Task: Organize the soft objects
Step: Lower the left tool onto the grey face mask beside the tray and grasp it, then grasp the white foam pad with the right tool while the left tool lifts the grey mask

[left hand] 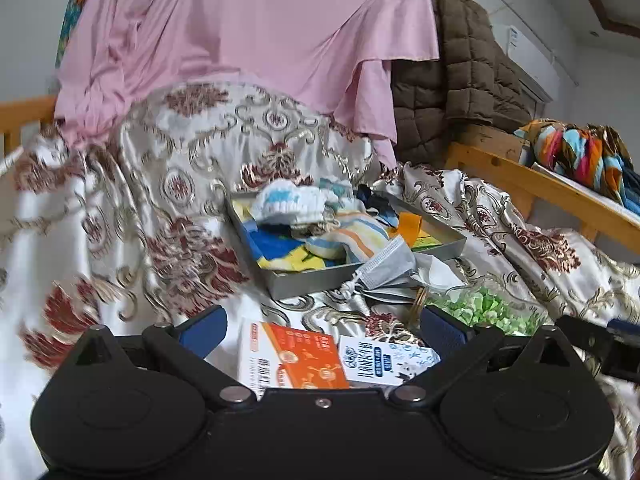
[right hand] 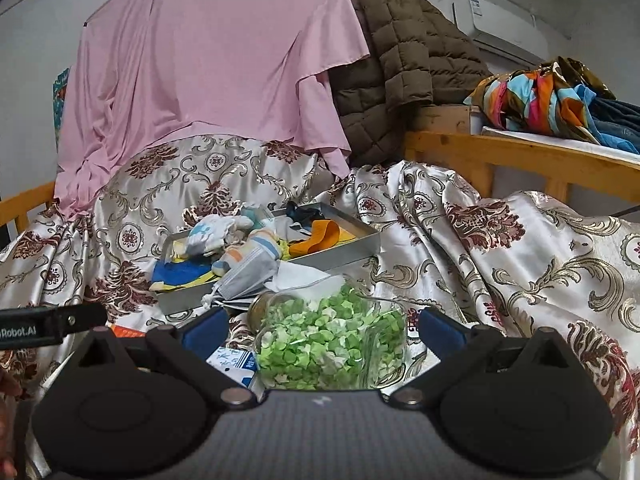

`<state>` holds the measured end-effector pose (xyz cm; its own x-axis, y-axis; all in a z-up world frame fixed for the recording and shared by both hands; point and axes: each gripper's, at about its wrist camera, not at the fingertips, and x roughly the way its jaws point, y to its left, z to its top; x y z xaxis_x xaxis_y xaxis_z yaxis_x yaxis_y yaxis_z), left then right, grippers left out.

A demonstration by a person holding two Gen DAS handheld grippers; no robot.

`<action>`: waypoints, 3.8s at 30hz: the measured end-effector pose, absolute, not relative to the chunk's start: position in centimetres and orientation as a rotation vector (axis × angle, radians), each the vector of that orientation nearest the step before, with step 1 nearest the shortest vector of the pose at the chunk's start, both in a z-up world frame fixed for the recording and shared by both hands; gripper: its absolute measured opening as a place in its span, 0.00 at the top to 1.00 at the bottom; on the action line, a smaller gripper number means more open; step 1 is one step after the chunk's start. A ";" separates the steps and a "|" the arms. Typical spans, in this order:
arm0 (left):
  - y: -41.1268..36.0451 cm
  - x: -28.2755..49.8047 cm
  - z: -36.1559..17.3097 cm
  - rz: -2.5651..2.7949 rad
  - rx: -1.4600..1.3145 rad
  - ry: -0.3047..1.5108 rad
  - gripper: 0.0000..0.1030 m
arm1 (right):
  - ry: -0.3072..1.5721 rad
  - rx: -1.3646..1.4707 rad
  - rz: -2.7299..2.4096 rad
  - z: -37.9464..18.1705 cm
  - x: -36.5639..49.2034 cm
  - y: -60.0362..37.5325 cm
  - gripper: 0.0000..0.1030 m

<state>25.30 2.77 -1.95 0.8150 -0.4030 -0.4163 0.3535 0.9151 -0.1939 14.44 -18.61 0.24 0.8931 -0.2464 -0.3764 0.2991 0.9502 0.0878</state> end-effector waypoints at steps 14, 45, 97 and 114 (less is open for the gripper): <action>0.8 29.4 -0.8 -0.498 -0.042 0.428 0.01 | 0.453 0.133 -0.344 2.1 18.9 -18.5 0.00; -4.4 34.4 -3.4 -0.647 0.084 0.455 0.01 | 0.416 0.110 -0.303 -0.8 25.8 -24.6 0.00; -10.4 43.4 -4.2 -0.735 0.067 0.720 0.70 | 0.696 0.172 -0.532 -3.9 21.9 -28.3 0.33; -11.0 43.3 -4.1 -0.738 0.067 0.752 0.96 | 0.799 0.023 -0.511 -4.1 21.3 -25.9 0.39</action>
<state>43.30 -11.00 -4.08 0.4951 -0.5852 -0.6423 0.6311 0.7503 -0.1971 21.29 -25.92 -4.10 0.5827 -0.4294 -0.6900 0.4465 0.8785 -0.1696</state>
